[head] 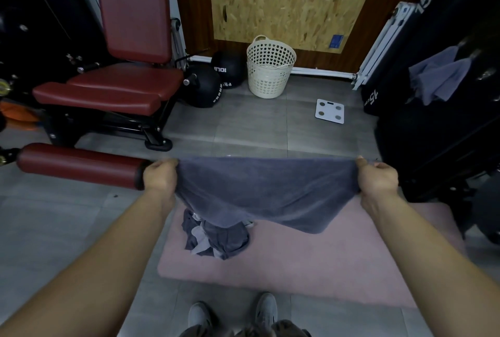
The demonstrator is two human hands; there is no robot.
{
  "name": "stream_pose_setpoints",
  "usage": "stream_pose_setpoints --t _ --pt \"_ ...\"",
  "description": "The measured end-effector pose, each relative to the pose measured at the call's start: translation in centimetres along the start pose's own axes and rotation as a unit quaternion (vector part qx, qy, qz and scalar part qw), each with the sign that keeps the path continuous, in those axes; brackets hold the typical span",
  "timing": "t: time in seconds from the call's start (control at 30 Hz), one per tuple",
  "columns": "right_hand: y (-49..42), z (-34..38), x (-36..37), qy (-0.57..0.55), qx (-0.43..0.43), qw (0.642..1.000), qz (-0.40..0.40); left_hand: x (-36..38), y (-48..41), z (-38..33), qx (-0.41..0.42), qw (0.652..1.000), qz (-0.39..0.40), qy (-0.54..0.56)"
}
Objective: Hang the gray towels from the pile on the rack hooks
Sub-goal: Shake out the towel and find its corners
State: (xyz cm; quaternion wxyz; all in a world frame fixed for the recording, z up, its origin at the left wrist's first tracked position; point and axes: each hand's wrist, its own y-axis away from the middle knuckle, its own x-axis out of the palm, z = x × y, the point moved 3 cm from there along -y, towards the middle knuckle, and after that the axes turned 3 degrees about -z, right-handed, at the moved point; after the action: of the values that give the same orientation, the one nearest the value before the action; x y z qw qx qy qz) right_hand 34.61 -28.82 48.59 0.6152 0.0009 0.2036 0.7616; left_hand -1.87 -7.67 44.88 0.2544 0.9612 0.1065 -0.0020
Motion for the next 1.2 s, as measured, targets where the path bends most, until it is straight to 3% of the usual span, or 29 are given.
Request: stream_pose_setpoints --t 0.1,0.2,0.37,0.63,0.8,1.03,1.13,1.2 --pt "2.9 -0.7 2.0 0.019 -0.031 0.999 0.024 2.3 3.4 1.2 -0.047 0.996 0.061 0.033" --pt "7.7 -1.4 4.5 0.073 -0.095 0.986 0.114 5.4 8.3 2.4 -0.041 0.985 0.165 0.029" --pt "13.4 -1.9 6.6 0.049 -0.128 0.959 0.249 7.8 13.8 3.0 0.079 0.967 0.237 -0.055" --pt "14.5 -1.6 6.4 0.038 -0.127 0.948 0.291 6.7 14.1 3.0 0.134 0.968 0.203 -0.057" --pt "14.8 -1.3 6.4 0.053 -0.142 0.946 0.287 7.0 14.8 2.7 0.145 0.959 0.237 -0.052" --pt "14.9 -0.2 6.3 -0.072 -0.003 0.923 0.379 6.7 13.4 0.7 0.183 0.953 0.233 -0.067" --pt "12.5 0.3 5.9 0.022 -0.116 0.936 0.332 6.6 12.4 -1.4 0.208 0.943 0.247 -0.082" --pt "10.1 0.2 5.3 0.148 -0.229 0.917 0.29 6.4 11.9 -3.1 0.219 0.937 0.259 -0.078"
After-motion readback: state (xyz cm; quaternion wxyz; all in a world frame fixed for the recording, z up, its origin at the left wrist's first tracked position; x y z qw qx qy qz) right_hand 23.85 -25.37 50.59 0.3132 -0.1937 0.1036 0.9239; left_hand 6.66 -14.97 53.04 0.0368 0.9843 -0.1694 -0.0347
